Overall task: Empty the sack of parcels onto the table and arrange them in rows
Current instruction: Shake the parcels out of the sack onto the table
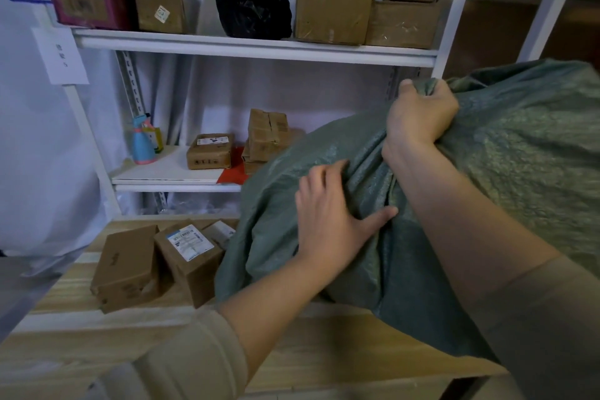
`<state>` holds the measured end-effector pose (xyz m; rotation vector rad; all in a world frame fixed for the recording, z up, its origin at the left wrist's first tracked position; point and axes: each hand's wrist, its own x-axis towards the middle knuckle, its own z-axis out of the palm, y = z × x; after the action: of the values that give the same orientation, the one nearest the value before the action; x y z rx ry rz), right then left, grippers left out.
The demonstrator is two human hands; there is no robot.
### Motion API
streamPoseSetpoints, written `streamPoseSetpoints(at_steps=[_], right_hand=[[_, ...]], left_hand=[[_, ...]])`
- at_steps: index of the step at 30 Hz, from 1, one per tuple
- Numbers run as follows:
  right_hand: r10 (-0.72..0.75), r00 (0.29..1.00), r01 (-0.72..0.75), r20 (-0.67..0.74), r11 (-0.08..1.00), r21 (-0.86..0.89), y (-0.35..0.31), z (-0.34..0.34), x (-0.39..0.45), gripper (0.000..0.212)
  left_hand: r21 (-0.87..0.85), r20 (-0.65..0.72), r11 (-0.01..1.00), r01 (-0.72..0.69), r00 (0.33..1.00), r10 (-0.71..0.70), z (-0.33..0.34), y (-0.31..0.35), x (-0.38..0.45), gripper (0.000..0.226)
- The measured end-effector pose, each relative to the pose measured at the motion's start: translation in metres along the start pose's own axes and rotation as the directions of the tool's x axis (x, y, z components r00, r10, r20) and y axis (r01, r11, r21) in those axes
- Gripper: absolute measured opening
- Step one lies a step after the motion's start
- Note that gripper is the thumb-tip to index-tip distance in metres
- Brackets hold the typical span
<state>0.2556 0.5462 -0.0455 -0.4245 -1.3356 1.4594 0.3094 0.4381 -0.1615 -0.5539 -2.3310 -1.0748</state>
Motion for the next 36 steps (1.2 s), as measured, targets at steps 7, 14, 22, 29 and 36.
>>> streamPoseSetpoints(at_steps=[7, 14, 22, 29, 36], right_hand=[[0.002, 0.987, 0.002, 0.163, 1.0, -0.021, 0.011, 0.009, -0.015, 0.046], [0.003, 0.86, 0.064, 0.509, 0.991, -0.115, 0.011, 0.017, -0.032, 0.037], [0.021, 0.798, 0.116, 0.603, 0.975, -0.187, 0.032, -0.026, -0.062, 0.046], [-0.391, 0.749, 0.525, 0.536, 0.843, -0.119, 0.081, -0.138, -0.128, 0.013], [-0.056, 0.968, 0.128, 0.244, 0.949, -0.289, 0.122, -0.185, -0.152, 0.046]], left_hand=[[-0.098, 0.063, 0.985, 0.145, 0.988, -0.14, 0.013, 0.008, 0.034, 0.048], [-0.58, -0.056, 0.766, 0.277, 0.925, -0.376, 0.019, 0.002, 0.045, 0.013], [-0.828, -0.011, 0.505, 0.243, 0.894, -0.449, 0.025, -0.01, 0.066, 0.013], [-0.785, 0.025, 0.532, 0.319, 0.873, -0.487, 0.03, -0.017, 0.084, 0.021], [-0.841, 0.088, 0.404, 0.359, 0.829, -0.552, 0.027, -0.026, 0.096, 0.022]])
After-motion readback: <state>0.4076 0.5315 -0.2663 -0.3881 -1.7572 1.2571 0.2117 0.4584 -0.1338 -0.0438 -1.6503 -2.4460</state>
